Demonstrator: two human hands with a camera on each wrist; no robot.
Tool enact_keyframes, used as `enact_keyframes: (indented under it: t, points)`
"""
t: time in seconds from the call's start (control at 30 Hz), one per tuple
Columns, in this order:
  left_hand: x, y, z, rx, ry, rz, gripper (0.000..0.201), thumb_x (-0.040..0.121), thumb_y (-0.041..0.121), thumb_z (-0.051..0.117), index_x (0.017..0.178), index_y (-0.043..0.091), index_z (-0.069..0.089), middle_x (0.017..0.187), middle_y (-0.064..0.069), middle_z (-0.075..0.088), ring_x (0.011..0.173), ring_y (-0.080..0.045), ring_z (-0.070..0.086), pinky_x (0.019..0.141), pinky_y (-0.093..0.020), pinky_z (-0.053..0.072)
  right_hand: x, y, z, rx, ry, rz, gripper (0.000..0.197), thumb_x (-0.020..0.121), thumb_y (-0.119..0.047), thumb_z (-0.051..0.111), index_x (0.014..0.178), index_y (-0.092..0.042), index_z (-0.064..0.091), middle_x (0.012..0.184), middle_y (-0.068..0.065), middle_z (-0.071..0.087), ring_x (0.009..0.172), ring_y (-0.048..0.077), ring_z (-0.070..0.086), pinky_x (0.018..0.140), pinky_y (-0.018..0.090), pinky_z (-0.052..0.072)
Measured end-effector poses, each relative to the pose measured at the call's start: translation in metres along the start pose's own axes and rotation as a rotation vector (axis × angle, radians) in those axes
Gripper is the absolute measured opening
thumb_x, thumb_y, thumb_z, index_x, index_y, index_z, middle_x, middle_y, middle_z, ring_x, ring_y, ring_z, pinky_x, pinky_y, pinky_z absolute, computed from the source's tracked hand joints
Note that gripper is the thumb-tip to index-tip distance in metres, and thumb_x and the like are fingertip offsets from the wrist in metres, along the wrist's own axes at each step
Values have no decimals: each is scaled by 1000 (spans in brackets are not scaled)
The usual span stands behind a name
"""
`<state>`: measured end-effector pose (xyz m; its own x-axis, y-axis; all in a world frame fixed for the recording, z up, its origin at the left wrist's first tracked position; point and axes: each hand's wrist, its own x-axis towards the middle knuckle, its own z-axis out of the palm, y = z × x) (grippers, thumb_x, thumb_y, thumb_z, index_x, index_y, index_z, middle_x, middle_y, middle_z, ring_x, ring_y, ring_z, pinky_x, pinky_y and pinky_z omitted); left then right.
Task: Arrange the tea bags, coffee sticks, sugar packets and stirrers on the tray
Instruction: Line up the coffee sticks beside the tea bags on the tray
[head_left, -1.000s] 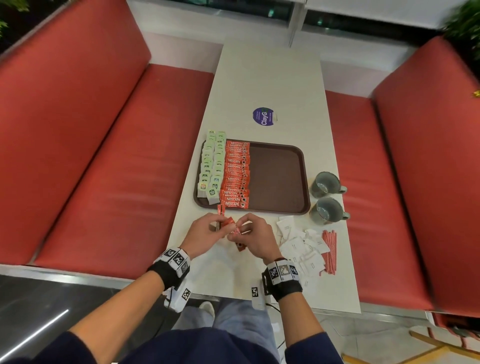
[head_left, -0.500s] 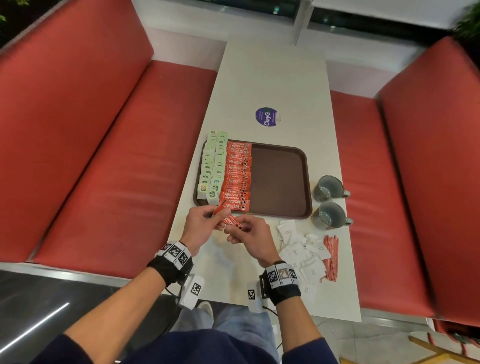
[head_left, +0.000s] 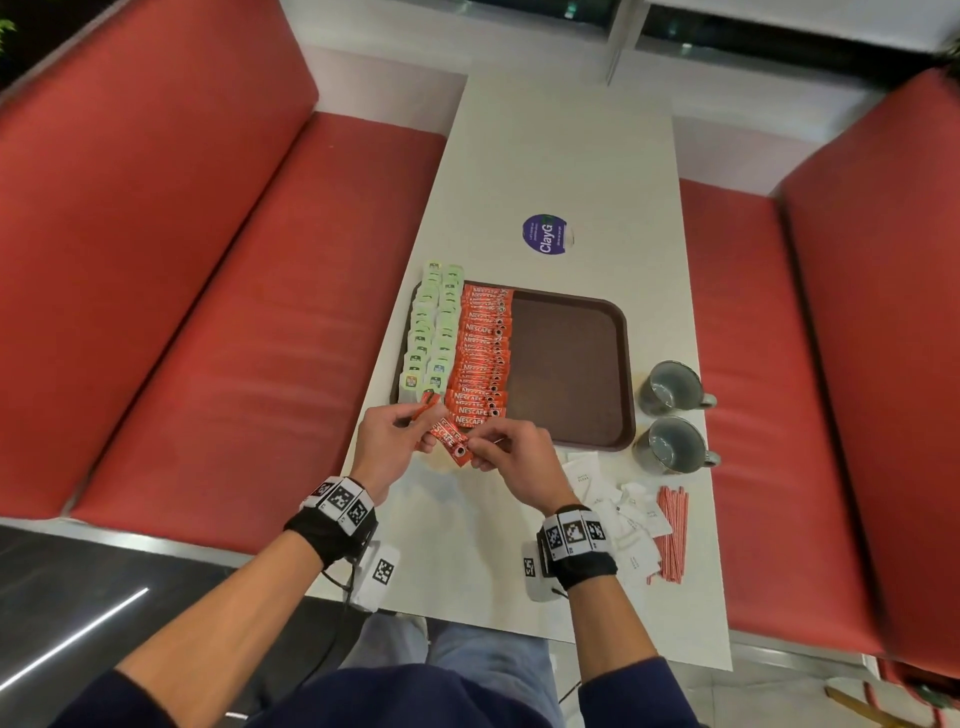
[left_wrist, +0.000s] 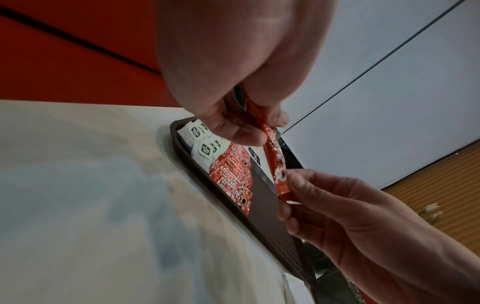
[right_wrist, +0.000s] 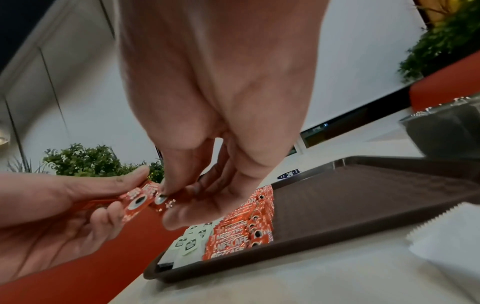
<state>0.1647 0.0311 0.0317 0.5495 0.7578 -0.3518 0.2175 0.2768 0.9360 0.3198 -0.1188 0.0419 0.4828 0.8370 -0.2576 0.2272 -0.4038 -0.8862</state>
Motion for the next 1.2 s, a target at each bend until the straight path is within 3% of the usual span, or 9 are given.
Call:
enact_keyframes:
  t: [0.1,0.2,0.27,0.4,0.5,0.67,0.8,0.97,1.2]
  points:
    - [7,1,-4,23,74,22,22,101,36,76,97,17,87,80,-2,78,67,-15,65,70,-33,63,14,9,-9,-210,-4,-33,8,106,-23,72,101,-23,78,89,-8,77,81,9,73,83,33,61]
    - [17,2,-11,40,135,28,35,109,39,64,86,16,77,90,-7,81,83,-27,79,76,-41,67,27,21,-20,-379,87,-32,10,109,-22,64,102,-24,71,98,-3,68,91,16,64,83,33,49]
    - [21,5,-13,71,138,12,35,112,37,58,91,11,68,88,-13,81,79,-31,81,72,-44,66,36,29,-25,-443,122,-12,11,111,-22,59,103,-23,67,99,0,64,92,21,61,83,37,48]
    - [27,10,-6,243,92,84,25,112,27,59,97,9,66,103,-21,71,62,-21,75,51,-26,56,52,35,-21,-524,89,-1,16,113,-26,55,107,-19,68,102,3,60,92,27,62,78,38,47]
    - [32,4,1,535,34,237,19,108,27,66,95,14,72,102,-7,66,82,-17,63,65,-9,43,60,37,-13,-569,62,-5,20,113,-29,57,114,-15,71,104,2,60,96,27,62,81,40,52]
    - [40,-12,14,716,-78,311,12,98,26,80,93,16,75,96,2,62,83,-8,58,75,-18,40,63,45,0,-562,110,-1,11,107,-30,66,109,-21,72,101,1,63,95,27,64,75,40,53]
    - [51,-21,23,802,-151,310,9,95,14,81,93,12,73,96,1,61,89,-18,61,86,-34,52,61,49,5,-545,154,10,9,104,-32,71,107,-24,71,102,-1,64,96,24,63,73,37,49]
    - [59,-22,31,928,-222,377,7,96,13,79,96,9,73,103,-1,60,90,-18,58,84,-34,51,59,49,8,-526,200,29,12,101,-31,75,105,-20,71,99,-3,59,92,22,60,71,32,41]
    - [69,-20,40,973,-254,423,9,96,10,78,89,8,71,98,-5,61,88,-23,61,79,-40,53,62,51,10,-481,233,43,26,94,-39,84,102,-22,66,98,-4,54,84,21,61,70,35,54]
